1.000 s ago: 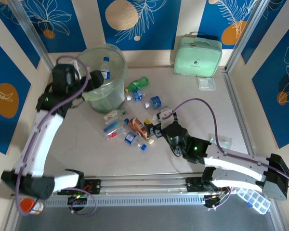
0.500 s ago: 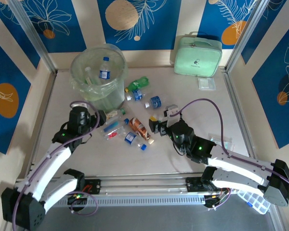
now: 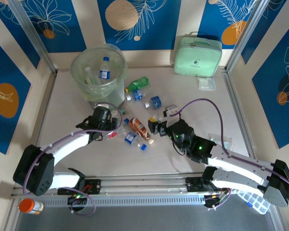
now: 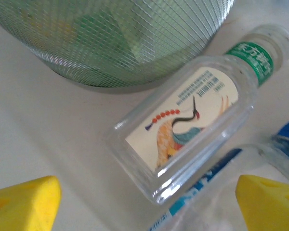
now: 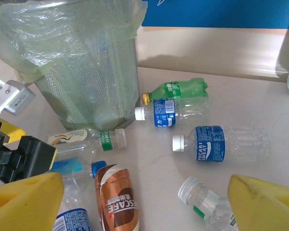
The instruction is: Put the plastic bottles in the bin
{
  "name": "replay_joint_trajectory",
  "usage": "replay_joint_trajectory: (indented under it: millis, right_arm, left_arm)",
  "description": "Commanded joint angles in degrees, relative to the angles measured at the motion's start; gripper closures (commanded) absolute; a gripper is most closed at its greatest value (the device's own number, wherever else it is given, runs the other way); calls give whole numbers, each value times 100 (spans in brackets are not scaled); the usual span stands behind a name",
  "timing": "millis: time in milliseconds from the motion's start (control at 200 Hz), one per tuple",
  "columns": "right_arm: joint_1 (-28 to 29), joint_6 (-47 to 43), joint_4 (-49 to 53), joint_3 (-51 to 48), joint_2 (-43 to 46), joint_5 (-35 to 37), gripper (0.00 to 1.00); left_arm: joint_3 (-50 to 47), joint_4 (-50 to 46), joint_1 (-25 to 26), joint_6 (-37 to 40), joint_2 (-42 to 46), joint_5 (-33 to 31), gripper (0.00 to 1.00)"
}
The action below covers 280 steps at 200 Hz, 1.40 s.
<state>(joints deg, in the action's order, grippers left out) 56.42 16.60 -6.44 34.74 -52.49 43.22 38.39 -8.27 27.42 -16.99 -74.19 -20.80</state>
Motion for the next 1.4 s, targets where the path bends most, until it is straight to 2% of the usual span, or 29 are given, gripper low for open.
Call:
replay_joint_trajectory:
  millis: [0,190,285,585,840,920,1075,1200,1396]
  right_arm:
    - [-35,81,-38,2,52,-98,11]
    - [-48,97,-21,23,28,-128,11]
    - [-53,97,-12,21,12,-122,11]
    - [-79,102,-1,79,-153,-195,11]
    - [-97,122,2,112,-280,-191,11]
    - [-97,128,15,121,-301,-207,11]
    - [-107,133,39,164,-384,-260,11]
    - [-105,131,49,185,-433,-296,11]
    - [-114,132,58,216,-481,-332,11]
  left_arm:
    - [206,523,-177,258,-135,-172,3]
    - [154,1136,-837,44,-632,1370,2]
    - [102,1454,-965,-4,-888,1938,2]
    - [-24,1766,-965,28,-1154,2478,8]
    - [1,1781,-846,48,-1304,2980,18]
    - [58,1723,-793,97,-1345,2980,18]
    - [254,1608,-666,225,-1572,2877,11]
    - [454,1457,-464,430,-1741,2492,8]
    - [519,1513,-334,621,-1703,2081,20]
